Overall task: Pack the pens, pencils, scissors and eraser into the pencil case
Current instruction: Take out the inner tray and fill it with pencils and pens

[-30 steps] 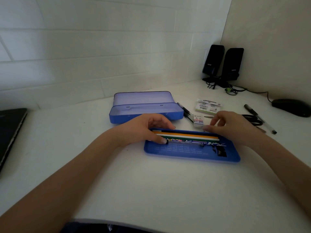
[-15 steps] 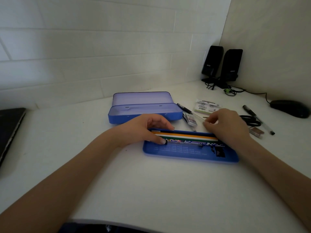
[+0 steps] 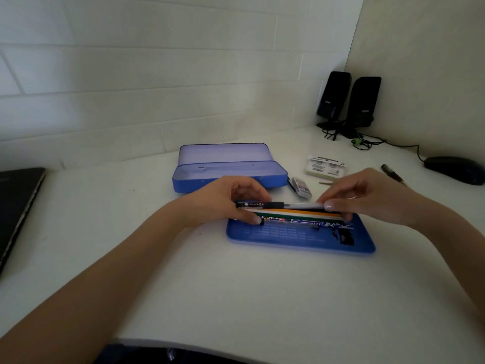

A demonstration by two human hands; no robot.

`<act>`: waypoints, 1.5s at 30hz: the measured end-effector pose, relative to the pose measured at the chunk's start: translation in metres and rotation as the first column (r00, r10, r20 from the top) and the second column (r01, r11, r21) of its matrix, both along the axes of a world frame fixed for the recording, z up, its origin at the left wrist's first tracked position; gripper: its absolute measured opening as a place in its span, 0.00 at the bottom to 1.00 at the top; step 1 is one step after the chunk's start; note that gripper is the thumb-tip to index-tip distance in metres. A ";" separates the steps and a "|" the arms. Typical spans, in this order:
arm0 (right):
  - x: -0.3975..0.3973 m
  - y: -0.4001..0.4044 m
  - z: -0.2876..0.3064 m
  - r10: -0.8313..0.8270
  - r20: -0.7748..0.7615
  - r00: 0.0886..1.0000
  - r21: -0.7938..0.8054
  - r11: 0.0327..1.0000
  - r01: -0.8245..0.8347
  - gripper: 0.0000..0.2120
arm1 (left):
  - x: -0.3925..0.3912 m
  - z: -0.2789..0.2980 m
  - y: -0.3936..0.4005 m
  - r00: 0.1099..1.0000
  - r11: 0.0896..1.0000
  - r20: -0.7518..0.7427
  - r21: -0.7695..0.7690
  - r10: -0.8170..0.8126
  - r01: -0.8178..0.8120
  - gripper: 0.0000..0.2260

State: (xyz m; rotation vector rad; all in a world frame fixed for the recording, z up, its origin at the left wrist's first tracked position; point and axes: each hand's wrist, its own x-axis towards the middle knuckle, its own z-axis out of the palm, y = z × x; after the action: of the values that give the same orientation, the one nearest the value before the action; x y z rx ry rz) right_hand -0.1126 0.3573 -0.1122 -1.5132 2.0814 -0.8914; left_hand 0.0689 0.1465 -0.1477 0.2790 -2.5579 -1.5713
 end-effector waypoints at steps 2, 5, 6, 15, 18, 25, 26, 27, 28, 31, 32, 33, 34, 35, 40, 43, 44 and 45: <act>0.001 0.001 0.003 0.040 0.007 0.999 0.014 0.999 -0.040 0.11 | 0.000 0.000 0.000 1.000 1.000 -0.005 0.007 -0.011 0.011 0.18; 0.003 0.004 0.007 0.092 0.064 0.994 0.079 0.992 -0.097 0.13 | 0.000 0.000 -0.001 1.000 1.000 0.010 0.007 -0.025 0.024 0.17; 0.003 0.005 0.007 0.104 0.084 0.991 0.112 0.987 -0.113 0.10 | 0.001 0.000 -0.001 0.999 1.000 0.015 0.007 -0.029 0.029 0.17; 0.004 0.008 0.007 0.127 0.050 0.991 0.217 0.967 -0.135 0.02 | 0.000 0.000 -0.002 0.999 0.999 0.020 0.022 -0.041 0.040 0.17; 0.003 0.008 0.010 0.132 0.051 0.990 0.115 0.984 -0.137 0.10 | 0.001 0.000 -0.003 0.998 0.998 0.022 0.020 -0.058 0.058 0.18; 0.005 0.011 0.011 0.158 0.119 0.980 0.235 0.955 -0.182 0.05 | 0.004 0.004 -0.006 0.979 0.979 0.050 0.062 -0.200 0.196 0.25; 0.005 0.011 0.011 0.149 0.102 0.983 0.252 0.953 -0.171 0.02 | 0.005 0.004 -0.007 0.978 0.976 0.047 0.087 -0.202 0.198 0.25; 0.007 0.010 0.011 0.141 0.081 0.987 0.265 0.951 -0.158 0.04 | 0.004 0.003 -0.007 0.979 0.975 0.042 0.109 -0.199 0.193 0.25; 0.008 0.010 0.010 0.134 0.055 0.989 0.276 0.950 -0.144 0.05 | 0.005 0.004 -0.006 0.981 0.975 0.038 0.126 -0.190 0.184 0.24; 0.018 0.002 0.005 0.115 -0.016 0.993 0.263 0.959 -0.107 0.07 | 0.005 0.004 -0.003 0.985 0.980 0.032 0.116 -0.167 0.162 0.16; 0.022 -0.001 0.003 0.108 -0.053 0.993 0.253 0.963 -0.091 0.08 | 0.005 0.005 -0.002 0.984 0.982 0.043 0.086 -0.173 0.169 0.16; 0.025 -0.003 0.001 0.105 -0.096 0.990 0.248 0.965 -0.079 0.10 | 0.005 0.004 -0.002 0.982 0.983 0.055 0.048 -0.182 0.179 0.16; 0.027 -0.005 -0.001 0.099 -0.140 0.985 0.242 0.968 -0.063 0.11 | 0.005 0.004 -0.002 0.980 0.982 0.066 0.017 -0.187 0.186 0.18; 0.027 -0.007 -0.003 0.079 -0.182 0.980 0.225 0.974 -0.037 0.13 | 0.005 0.004 -0.002 0.980 0.983 0.073 0.004 -0.183 0.184 0.19; 0.006 -0.013 -0.011 -0.249 -0.252 0.935 -0.066 0.969 0.240 0.10 | 0.005 0.006 -0.001 0.979 0.982 0.098 -0.053 -0.177 0.183 0.21; 0.000 -0.017 -0.023 -0.266 -0.305 0.914 -0.067 0.964 0.258 0.02 | 0.006 0.008 0.002 0.976 0.978 0.115 -0.071 -0.185 0.194 0.19; 0.001 -0.018 -0.026 -0.241 -0.314 0.918 -0.061 0.970 0.234 0.01 | 0.006 0.008 0.003 0.976 0.979 0.113 -0.058 -0.186 0.193 0.16; 0.002 -0.019 -0.029 -0.213 -0.323 0.922 -0.061 0.977 0.205 0.04 | 0.006 0.008 0.004 0.978 0.981 0.104 -0.044 -0.182 0.188 0.13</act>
State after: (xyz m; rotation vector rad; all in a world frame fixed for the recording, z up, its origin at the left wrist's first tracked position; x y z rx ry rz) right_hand -0.1109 0.3386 -0.1409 -1.5615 2.5186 -0.7844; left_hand 0.0754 0.1505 -0.1397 0.1190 -2.7699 -1.5823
